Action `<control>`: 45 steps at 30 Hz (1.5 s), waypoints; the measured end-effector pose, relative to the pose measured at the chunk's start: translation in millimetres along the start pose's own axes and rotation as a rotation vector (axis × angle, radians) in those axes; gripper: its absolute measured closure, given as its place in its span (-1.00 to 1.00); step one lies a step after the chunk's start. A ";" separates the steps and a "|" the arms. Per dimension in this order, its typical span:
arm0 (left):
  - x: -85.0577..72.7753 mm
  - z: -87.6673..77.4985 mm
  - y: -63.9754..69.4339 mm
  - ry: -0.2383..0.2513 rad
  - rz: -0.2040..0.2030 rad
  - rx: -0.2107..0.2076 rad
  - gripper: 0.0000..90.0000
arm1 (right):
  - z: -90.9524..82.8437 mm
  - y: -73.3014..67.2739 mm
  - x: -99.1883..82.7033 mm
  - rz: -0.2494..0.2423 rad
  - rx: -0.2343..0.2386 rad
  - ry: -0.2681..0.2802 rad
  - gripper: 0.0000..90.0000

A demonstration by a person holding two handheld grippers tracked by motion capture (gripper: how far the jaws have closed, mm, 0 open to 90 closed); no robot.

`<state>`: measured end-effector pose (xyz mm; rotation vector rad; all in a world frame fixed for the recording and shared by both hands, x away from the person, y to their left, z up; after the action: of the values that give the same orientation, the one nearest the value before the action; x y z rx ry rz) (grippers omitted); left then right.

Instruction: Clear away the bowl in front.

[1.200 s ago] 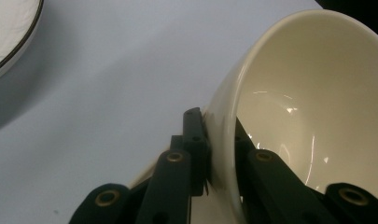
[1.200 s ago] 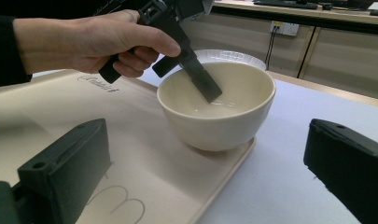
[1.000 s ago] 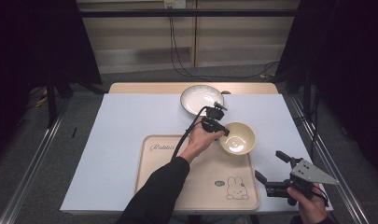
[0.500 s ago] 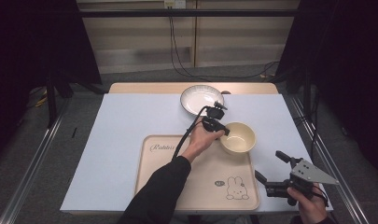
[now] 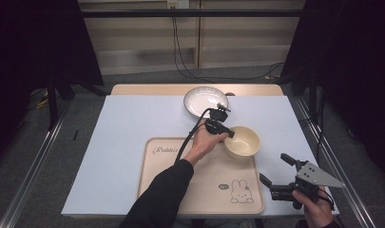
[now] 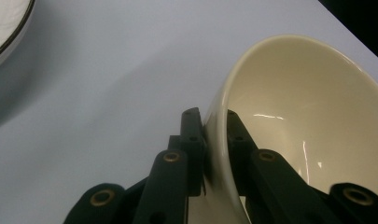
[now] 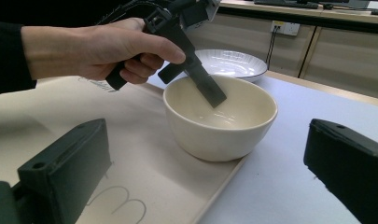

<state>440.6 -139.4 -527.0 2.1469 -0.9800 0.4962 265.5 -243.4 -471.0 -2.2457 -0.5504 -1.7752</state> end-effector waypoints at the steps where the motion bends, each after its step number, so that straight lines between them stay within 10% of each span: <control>1: 1.0 0.0 0.7 0.012 0.013 -0.003 0.77 | 0.0 0.0 -0.2 0.002 -0.002 -0.002 -1.00; 18: 11.0 -23.2 -4.5 0.173 0.116 0.078 -0.87 | 0.1 -0.5 0.3 -0.005 0.002 0.000 -1.00; 29: 11.8 -58.7 -5.3 0.269 0.139 0.081 -0.93 | 0.4 -0.3 0.3 -0.004 -0.006 -0.002 -1.00; 39: 6.6 -98.4 -13.8 0.414 0.170 0.171 -0.96 | 0.9 -0.7 -0.1 -0.003 -0.003 -0.004 -1.00; 45: -3.8 -129.1 -27.0 0.456 0.177 0.296 -0.95 | 1.1 -0.5 -0.1 -0.007 -0.005 -0.005 -1.00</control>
<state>452.6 -29.7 -454.6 2.0641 -0.8760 1.2216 266.2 -242.5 -471.4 -2.2544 -0.5560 -1.7771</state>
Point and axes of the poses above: each handheld gripper's, and its own axes: z roughly forward along the jaws, x roughly out of its top, y roughly to its right, the point moved 10 cm from there along z, roughly forward along the jaws, and after that the axes turned 7 degrees about -x, right-handed, at the moved point
